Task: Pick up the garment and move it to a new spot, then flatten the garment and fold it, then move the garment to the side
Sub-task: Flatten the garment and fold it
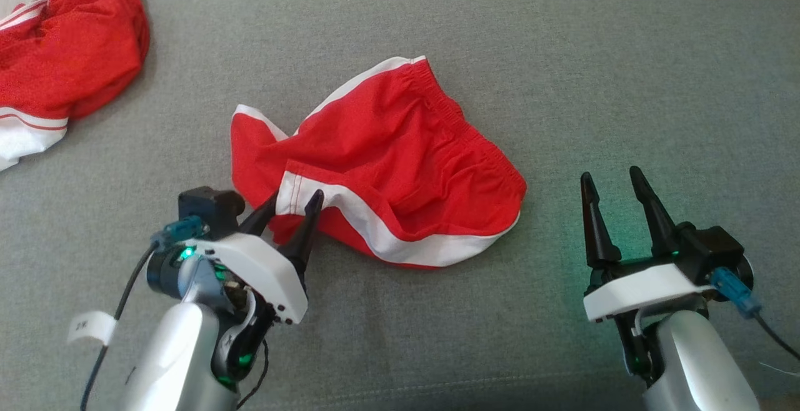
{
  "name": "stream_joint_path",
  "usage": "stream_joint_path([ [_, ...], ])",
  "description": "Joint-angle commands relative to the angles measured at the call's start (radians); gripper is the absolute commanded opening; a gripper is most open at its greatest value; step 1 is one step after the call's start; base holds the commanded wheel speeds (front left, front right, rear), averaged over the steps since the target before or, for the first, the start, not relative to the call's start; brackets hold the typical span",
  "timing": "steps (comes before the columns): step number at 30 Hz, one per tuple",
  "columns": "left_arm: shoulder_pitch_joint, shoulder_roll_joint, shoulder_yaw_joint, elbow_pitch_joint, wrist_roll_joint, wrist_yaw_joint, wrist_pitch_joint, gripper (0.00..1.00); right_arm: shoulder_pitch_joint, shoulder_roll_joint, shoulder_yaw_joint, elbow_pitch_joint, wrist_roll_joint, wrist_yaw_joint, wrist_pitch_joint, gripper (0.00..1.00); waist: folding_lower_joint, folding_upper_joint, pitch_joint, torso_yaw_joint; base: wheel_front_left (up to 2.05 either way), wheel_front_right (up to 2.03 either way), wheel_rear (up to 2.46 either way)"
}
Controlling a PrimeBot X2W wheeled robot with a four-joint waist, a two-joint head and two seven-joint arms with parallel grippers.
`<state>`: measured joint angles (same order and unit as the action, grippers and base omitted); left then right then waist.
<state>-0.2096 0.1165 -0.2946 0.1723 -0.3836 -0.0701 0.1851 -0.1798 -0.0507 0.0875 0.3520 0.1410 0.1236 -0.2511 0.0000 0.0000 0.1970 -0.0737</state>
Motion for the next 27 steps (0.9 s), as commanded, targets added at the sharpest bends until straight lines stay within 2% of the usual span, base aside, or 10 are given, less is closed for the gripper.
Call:
stream_joint_path([
  [1, -0.039, 0.020, 0.025, -0.048, 0.006, 0.002, 0.005, 0.79, -0.040, 0.000, 0.023, -0.027, 0.005, 0.007, -0.011, 1.00, 0.0000, 0.0000, 0.001, 0.000, 0.00, 0.00, 0.00],
  [4, -0.032, 0.030, 0.015, -0.080, 0.015, 0.007, 0.023, 0.61, -0.041, 0.000, 0.024, -0.024, 0.007, 0.007, -0.011, 1.00, 0.0000, 0.0000, 0.002, 0.000, 0.00, 0.00, 0.00],
  [13, -0.002, 0.057, -0.014, -0.152, 0.040, 0.028, 0.092, 0.47, -0.047, 0.000, 0.030, -0.016, 0.013, 0.007, -0.011, 1.00, 0.0000, 0.0000, 0.004, -0.001, 0.00, 0.00, 0.00],
  [15, 0.001, 0.061, -0.014, -0.157, 0.043, 0.033, 0.097, 0.33, -0.049, 0.000, 0.032, -0.014, 0.014, 0.007, -0.011, 1.00, 0.0000, 0.0000, 0.004, -0.003, 0.00, 0.00, 0.00],
  [16, 0.002, 0.063, -0.014, -0.159, 0.043, 0.035, 0.099, 0.21, -0.049, 0.000, 0.032, -0.014, 0.015, 0.007, -0.011, 1.00, 0.0000, 0.0000, 0.004, -0.004, 0.00, 0.00, 0.00],
  [17, 0.002, 0.063, -0.014, -0.159, 0.043, 0.035, 0.099, 0.21, -0.049, 0.000, 0.032, -0.014, 0.015, 0.007, -0.011, 1.00, 0.0000, 0.0000, 0.004, -0.004, 0.00, 0.00, 0.00],
  [18, 0.003, 0.065, -0.013, -0.162, 0.044, 0.038, 0.100, 0.08, -0.049, 0.000, 0.032, -0.015, 0.015, 0.007, -0.011, 1.00, 0.0000, 0.0000, 0.005, -0.005, 0.00, 0.00, 0.00],
  [19, 0.004, 0.067, -0.013, -0.164, 0.045, 0.040, 0.101, 0.00, -0.049, 0.000, 0.031, -0.015, 0.015, 0.007, -0.011, 1.00, 0.0000, 0.0000, 0.006, -0.004, 0.00, 0.00, 0.00],
  [27, 0.043, 0.074, 0.026, -0.215, 0.032, 0.078, 0.067, 0.00, -0.045, 0.000, 0.058, 0.028, -0.013, 0.007, -0.009, 1.00, 0.0000, 0.0000, 0.001, 0.010, 0.00, 0.00, 0.00],
])
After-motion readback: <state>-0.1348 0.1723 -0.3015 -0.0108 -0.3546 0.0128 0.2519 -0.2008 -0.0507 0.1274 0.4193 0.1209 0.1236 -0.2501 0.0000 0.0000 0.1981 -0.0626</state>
